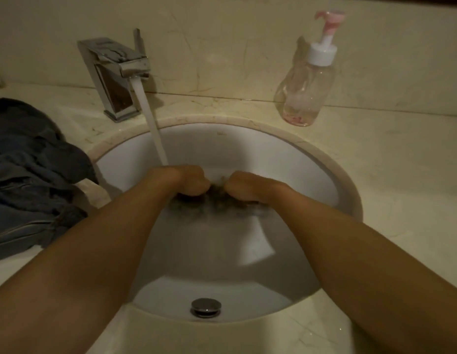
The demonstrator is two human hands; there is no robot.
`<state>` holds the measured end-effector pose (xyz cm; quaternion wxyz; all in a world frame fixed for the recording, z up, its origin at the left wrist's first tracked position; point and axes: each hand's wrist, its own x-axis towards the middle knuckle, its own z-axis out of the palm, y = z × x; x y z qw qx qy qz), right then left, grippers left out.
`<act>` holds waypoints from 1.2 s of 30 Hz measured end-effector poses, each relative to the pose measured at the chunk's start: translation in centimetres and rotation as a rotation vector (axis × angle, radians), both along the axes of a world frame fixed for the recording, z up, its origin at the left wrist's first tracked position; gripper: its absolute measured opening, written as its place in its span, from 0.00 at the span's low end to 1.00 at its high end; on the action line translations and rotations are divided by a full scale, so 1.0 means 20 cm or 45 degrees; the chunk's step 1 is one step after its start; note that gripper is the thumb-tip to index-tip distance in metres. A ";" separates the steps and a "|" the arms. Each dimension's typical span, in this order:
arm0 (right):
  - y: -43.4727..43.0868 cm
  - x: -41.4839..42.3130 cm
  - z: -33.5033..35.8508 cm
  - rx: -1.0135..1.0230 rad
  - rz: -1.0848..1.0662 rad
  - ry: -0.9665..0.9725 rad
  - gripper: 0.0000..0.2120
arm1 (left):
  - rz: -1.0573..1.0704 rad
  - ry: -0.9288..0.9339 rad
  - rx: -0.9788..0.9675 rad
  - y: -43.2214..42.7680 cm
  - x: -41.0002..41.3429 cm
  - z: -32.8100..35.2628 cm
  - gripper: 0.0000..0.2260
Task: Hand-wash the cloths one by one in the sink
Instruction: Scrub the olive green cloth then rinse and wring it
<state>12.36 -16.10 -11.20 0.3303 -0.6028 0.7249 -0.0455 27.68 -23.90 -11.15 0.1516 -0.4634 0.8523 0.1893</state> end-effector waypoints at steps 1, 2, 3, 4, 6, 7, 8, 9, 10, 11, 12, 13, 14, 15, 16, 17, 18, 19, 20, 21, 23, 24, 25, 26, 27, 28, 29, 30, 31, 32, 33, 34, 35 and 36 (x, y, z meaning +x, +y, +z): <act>-0.01 0.00 0.02 0.115 -0.141 -0.260 0.12 | 0.037 0.030 0.048 -0.01 0.01 0.00 0.13; -0.03 -0.01 0.03 0.210 -0.253 -0.457 0.13 | 0.066 0.045 0.072 -0.02 0.03 0.01 0.13; -0.03 -0.02 0.04 0.241 -0.309 -0.524 0.13 | 0.096 0.088 0.073 -0.03 0.03 0.01 0.16; -0.04 -0.03 0.04 0.209 -0.320 -0.500 0.12 | 0.126 0.106 0.059 -0.04 0.04 0.01 0.21; -0.05 -0.06 0.03 -0.013 -0.261 -0.259 0.15 | 0.166 0.156 -0.056 -0.04 0.05 0.04 0.23; -0.04 -0.08 0.03 -0.161 -0.194 -0.068 0.18 | 0.151 0.186 -0.172 -0.04 0.05 0.04 0.20; -0.04 -0.09 0.04 -0.307 -0.131 0.128 0.21 | 0.125 0.228 -0.306 -0.02 0.04 0.06 0.18; -0.02 -0.08 0.05 -0.427 -0.079 0.281 0.22 | 0.111 0.264 -0.396 -0.01 0.03 0.06 0.17; -0.02 -0.08 0.06 -0.480 -0.038 0.344 0.20 | 0.086 0.317 -0.434 0.02 0.02 0.08 0.13; -0.02 -0.07 0.07 -0.451 -0.001 0.292 0.16 | 0.050 0.341 -0.399 0.02 0.01 0.07 0.08; -0.02 -0.07 0.06 -0.332 0.046 0.188 0.14 | -0.014 0.316 -0.328 0.02 0.00 0.06 0.06; -0.01 -0.06 0.04 -0.164 0.101 0.118 0.16 | -0.068 0.215 -0.210 0.03 -0.01 0.04 0.09; -0.01 -0.06 0.02 -0.014 0.189 0.147 0.21 | -0.114 0.075 -0.098 0.04 -0.03 0.01 0.16; -0.01 -0.05 0.01 0.068 0.275 0.258 0.31 | -0.131 -0.066 -0.028 0.05 -0.03 -0.01 0.26; 0.00 -0.05 0.00 0.093 0.322 0.381 0.40 | -0.137 -0.163 -0.016 0.04 -0.02 -0.04 0.35; 0.00 -0.05 -0.02 0.078 0.317 0.458 0.46 | -0.135 -0.234 -0.031 0.03 -0.01 -0.06 0.42; 0.00 -0.05 -0.02 0.039 0.301 0.496 0.46 | -0.143 -0.264 -0.063 0.02 -0.01 -0.08 0.44; 0.00 -0.03 -0.02 -0.008 0.292 0.518 0.42 | -0.141 -0.276 -0.106 0.01 0.00 -0.08 0.42; 0.00 -0.02 -0.01 -0.057 0.293 0.534 0.34 | -0.145 -0.242 -0.142 0.01 0.00 -0.05 0.37; 0.01 -0.01 0.01 -0.093 0.274 0.536 0.27 | -0.130 -0.184 -0.151 0.01 -0.01 -0.04 0.30; 0.03 0.02 0.05 -0.059 0.177 0.334 0.15 | -0.050 -0.031 -0.083 0.02 -0.03 -0.01 0.21; 0.03 0.02 0.05 0.004 0.121 0.155 0.09 | 0.001 0.002 -0.029 0.03 -0.04 -0.01 0.21; 0.03 0.02 0.05 0.068 0.086 0.024 0.06 | 0.049 -0.008 0.036 0.02 -0.04 -0.02 0.22; 0.02 0.02 0.05 0.100 0.061 -0.035 0.07 | 0.072 -0.013 0.075 0.02 -0.04 -0.03 0.22; 0.01 0.02 0.03 0.092 0.059 -0.017 0.07 | 0.068 -0.038 0.068 0.02 -0.03 -0.03 0.21; 0.00 0.01 0.03 0.047 0.071 0.054 0.09 | 0.060 -0.024 0.012 0.01 -0.01 -0.03 0.20; -0.01 0.00 0.03 -0.038 0.091 0.167 0.12 | 0.049 -0.005 -0.093 0.01 0.00 -0.02 0.18; -0.02 -0.01 0.03 -0.147 0.102 0.304 0.16 | 0.043 0.034 -0.232 0.01 0.00 -0.01 0.18; -0.03 -0.01 0.03 -0.288 0.104 0.406 0.17 | 0.043 0.105 -0.382 0.01 0.00 0.00 0.18; -0.04 -0.01 0.04 -0.394 0.105 0.438 0.17 | 0.043 0.215 -0.514 0.02 -0.01 0.01 0.17; -0.04 -0.02 0.05 -0.419 0.128 0.385 0.15 | 0.035 0.311 -0.567 0.02 -0.01 0.02 0.13; -0.04 -0.03 0.05 -0.332 0.174 0.315 0.13 | 0.018 0.364 -0.539 0.03 -0.02 0.04 0.09; -0.04 -0.03 0.03 -0.191 0.250 0.295 0.15 | -0.008 0.360 -0.452 0.03 -0.02 0.04 0.06; -0.02 -0.04 0.02 -0.043 0.335 0.335 0.19 | -0.037 0.305 -0.352 0.02 -0.03 0.03 0.06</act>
